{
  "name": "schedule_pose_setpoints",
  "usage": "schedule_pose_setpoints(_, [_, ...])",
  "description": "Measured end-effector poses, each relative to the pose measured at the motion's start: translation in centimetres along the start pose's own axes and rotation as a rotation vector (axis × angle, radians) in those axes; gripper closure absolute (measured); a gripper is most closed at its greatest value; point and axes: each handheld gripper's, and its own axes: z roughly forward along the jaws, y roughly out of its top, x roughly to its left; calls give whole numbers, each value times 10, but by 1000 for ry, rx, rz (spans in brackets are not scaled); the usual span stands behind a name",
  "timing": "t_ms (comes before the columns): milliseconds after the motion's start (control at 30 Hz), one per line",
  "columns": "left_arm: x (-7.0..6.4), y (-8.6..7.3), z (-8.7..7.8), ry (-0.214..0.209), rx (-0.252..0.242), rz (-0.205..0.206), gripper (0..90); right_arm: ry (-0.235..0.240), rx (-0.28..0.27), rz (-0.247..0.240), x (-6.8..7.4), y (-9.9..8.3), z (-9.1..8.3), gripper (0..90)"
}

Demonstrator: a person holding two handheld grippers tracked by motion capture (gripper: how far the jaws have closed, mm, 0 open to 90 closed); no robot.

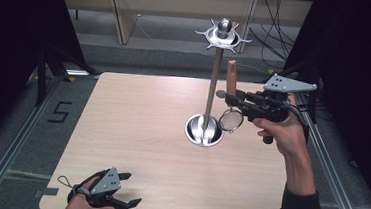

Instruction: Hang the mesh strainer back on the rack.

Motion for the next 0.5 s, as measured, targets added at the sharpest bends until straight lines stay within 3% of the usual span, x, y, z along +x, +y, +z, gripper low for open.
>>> schedule_pose_setpoints(500, [0, 0, 0, -4, 2, -2, 153, -26, -38, 1, -7, 20, -3, 713])
